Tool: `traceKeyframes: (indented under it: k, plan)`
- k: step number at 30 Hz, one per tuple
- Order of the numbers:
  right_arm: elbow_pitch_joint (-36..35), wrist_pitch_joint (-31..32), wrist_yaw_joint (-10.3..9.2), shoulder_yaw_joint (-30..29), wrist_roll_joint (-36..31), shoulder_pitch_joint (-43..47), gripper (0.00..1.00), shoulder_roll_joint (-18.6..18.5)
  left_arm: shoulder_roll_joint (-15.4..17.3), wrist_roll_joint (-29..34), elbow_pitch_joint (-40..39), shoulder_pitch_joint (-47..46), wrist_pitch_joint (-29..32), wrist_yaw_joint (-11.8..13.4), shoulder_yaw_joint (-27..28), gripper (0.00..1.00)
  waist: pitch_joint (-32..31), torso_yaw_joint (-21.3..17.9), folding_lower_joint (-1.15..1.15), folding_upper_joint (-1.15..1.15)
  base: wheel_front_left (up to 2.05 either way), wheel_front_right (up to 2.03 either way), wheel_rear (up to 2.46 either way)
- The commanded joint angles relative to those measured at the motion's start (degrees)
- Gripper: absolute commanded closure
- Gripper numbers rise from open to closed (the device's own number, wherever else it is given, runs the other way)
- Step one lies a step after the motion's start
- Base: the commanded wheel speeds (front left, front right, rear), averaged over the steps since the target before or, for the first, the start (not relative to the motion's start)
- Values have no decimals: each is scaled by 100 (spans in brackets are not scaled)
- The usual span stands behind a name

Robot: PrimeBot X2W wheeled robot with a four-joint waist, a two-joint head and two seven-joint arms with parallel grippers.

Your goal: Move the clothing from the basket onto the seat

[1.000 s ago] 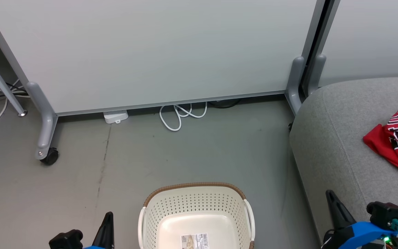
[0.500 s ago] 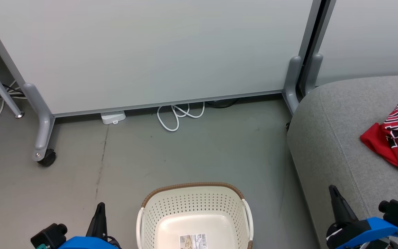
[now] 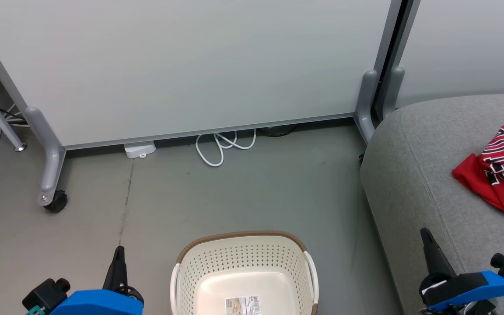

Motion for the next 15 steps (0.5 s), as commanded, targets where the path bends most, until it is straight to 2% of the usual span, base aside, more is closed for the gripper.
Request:
traceKeyframes:
  k: [1, 15]
  plan:
    - [-88, 32, 1, -13, 133, -164, 100, -37, 13, -111, -101, -151, 20, -5, 51, 100, 0, -2, 0, 0, 0, 0, 0]
    - [-123, 150, 2, -39, 1161, -228, 100, -44, -9, -992, -305, -227, 270, -6, 229, 100, 1, -59, 0, 0, 0, 0, 0]
